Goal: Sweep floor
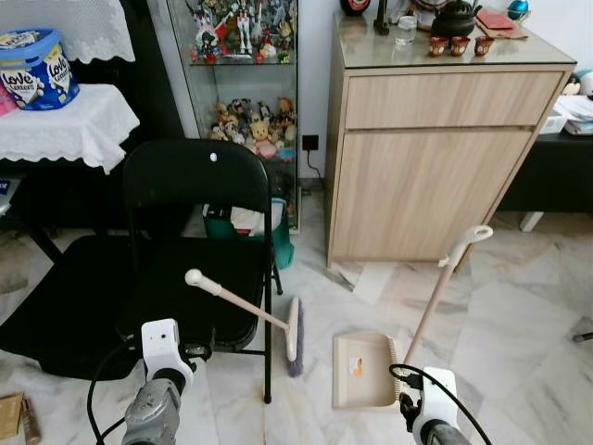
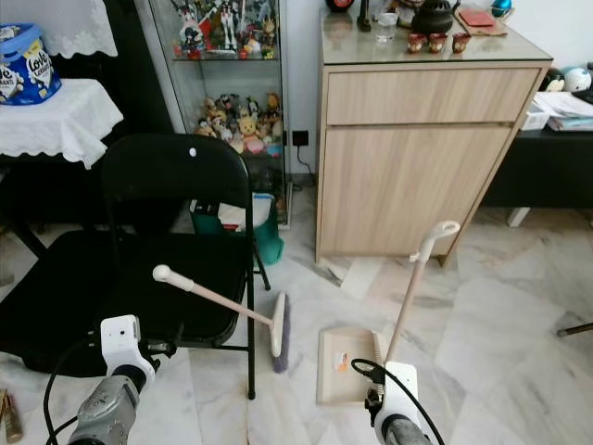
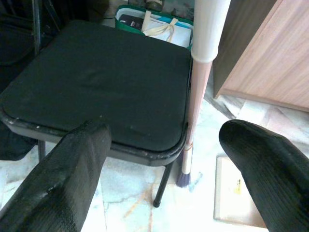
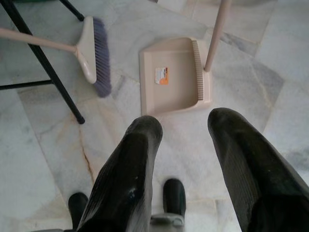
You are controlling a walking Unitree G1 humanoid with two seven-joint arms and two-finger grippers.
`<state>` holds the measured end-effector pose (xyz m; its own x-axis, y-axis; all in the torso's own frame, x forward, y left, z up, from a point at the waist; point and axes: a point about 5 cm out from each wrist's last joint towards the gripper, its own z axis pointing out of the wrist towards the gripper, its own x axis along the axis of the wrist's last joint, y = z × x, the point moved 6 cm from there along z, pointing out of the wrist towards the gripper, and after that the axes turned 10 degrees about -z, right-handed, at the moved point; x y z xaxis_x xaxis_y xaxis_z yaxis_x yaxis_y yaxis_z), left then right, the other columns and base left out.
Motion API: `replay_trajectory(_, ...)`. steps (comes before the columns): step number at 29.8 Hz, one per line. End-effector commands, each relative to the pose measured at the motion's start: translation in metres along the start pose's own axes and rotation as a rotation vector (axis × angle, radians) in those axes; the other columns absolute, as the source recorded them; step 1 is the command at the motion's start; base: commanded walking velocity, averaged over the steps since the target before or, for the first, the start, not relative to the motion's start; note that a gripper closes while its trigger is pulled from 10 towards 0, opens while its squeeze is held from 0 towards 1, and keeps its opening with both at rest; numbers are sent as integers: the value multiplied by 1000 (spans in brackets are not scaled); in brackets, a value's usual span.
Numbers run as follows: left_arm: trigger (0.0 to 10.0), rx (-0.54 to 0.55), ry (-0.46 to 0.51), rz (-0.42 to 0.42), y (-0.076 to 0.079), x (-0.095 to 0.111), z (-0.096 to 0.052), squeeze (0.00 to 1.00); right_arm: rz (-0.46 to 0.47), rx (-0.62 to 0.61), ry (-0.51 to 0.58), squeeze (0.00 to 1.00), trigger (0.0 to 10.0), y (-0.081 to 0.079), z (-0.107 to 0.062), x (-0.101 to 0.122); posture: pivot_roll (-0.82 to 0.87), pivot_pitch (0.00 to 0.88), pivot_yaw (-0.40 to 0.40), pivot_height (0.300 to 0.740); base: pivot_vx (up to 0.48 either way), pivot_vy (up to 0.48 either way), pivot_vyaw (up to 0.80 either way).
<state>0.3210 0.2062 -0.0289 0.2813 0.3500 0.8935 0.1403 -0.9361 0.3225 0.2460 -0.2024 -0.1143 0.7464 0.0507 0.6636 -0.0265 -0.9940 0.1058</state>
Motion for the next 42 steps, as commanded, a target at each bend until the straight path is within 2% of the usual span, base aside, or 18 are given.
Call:
replay_trajectory(1,10000,3,-4,13,-2,0,-1,0,4,1,10,0,10000,-2,1,3,-74,0,34,740,0,0,0)
replay_trajectory(18,10000,3,-2,2,-3,-1,-2,0,-3,6,20,0,10000,-4,1,6,-78,0,33,740,0,0,0)
replay_trajectory(21,10000,-34,-20,-6,5,-3,0,0,-3,5,18,0,10000,-3,1,5,-78,0,32,740,0,0,0)
replay_trajectory(25,10000,-119,-35,22,23,-5,3,0,-5,6,15,0,10000,-3,1,5,-78,0,32,740,0,0,0)
replay_trajectory(27,10000,-115,-28,41,25,-4,4,0,-7,7,15,0,10000,-3,1,5,-82,0,31,740,0,0,0)
replay_trajectory(30,10000,-114,-18,27,28,-1,6,0,-10,8,16,0,10000,-3,1,5,-84,0,31,740,0,0,0)
replay_trajectory(31,10000,-118,-12,23,30,1,8,129,-11,8,15,0,10000,-3,1,5,-84,0,31,740,0,0,0)
replay_trajectory(32,10000,-121,-7,22,32,3,9,129,-13,8,15,0,10000,-3,1,5,-90,0,32,740,0,0,0)
replay_trajectory(33,10000,-132,-1,16,37,6,11,1000,-17,8,16,0,10000,-3,1,6,-93,0,32,740,0,0,0)
replay_trajectory(37,10000,-155,4,30,48,11,16,1000,-15,5,17,0,10000,-2,1,6,-105,0,37,740,0,0,0)
replay_trajectory(42,10000,-157,2,36,54,14,20,1000,-10,-1,19,0,10000,0,1,6,-116,0,43,740,0,0,0)
